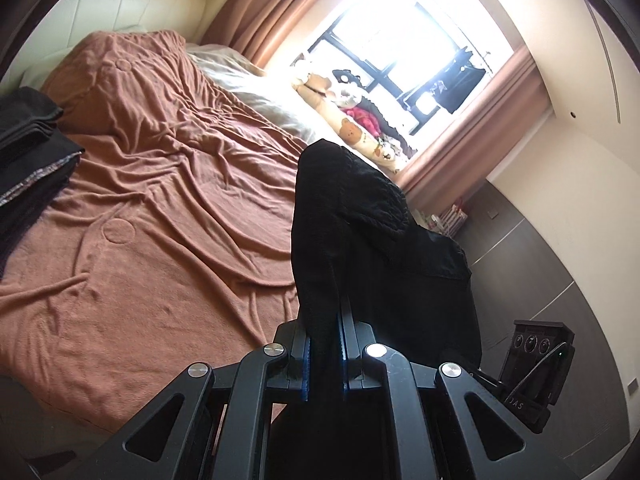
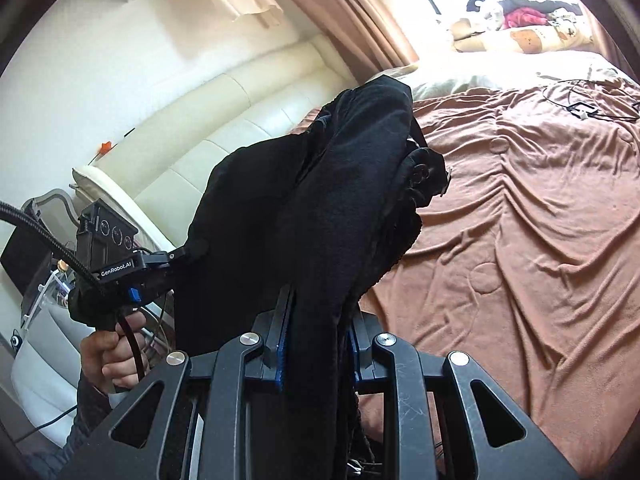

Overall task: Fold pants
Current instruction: 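Lift the folded black pants with both tools and carry them toward the headboard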

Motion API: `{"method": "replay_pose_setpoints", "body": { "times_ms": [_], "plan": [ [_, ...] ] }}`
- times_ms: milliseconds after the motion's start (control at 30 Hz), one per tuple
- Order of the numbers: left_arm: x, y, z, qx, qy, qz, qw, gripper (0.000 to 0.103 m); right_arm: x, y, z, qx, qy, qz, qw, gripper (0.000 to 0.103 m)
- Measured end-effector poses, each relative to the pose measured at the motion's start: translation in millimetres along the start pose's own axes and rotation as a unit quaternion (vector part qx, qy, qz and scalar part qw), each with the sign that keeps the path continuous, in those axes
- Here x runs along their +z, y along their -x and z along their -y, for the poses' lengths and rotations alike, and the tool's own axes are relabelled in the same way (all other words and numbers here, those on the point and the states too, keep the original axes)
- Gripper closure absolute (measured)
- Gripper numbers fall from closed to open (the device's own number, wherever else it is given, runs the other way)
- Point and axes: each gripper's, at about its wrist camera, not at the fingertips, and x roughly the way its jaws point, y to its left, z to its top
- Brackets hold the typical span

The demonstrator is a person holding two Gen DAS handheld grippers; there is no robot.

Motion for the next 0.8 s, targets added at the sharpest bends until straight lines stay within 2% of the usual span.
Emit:
{"method": "replay_pose_setpoints", "body": {
  "times_ms": [333,800],
  "plan": [
    [45.0,51.2,-37.4,0.032,0.001,0.033,0.9989,0.093,27.2,-68.5,-25.1,0.041,0.013,-0.009,0.999,0.083],
    [113.7,117.1,-112.8,0.072,-0.005,0.068,0.9951,0.093,61.1,-172.7,-73.8,0.096,0.038,-0.019,0.994,0.084]
  ]
}}
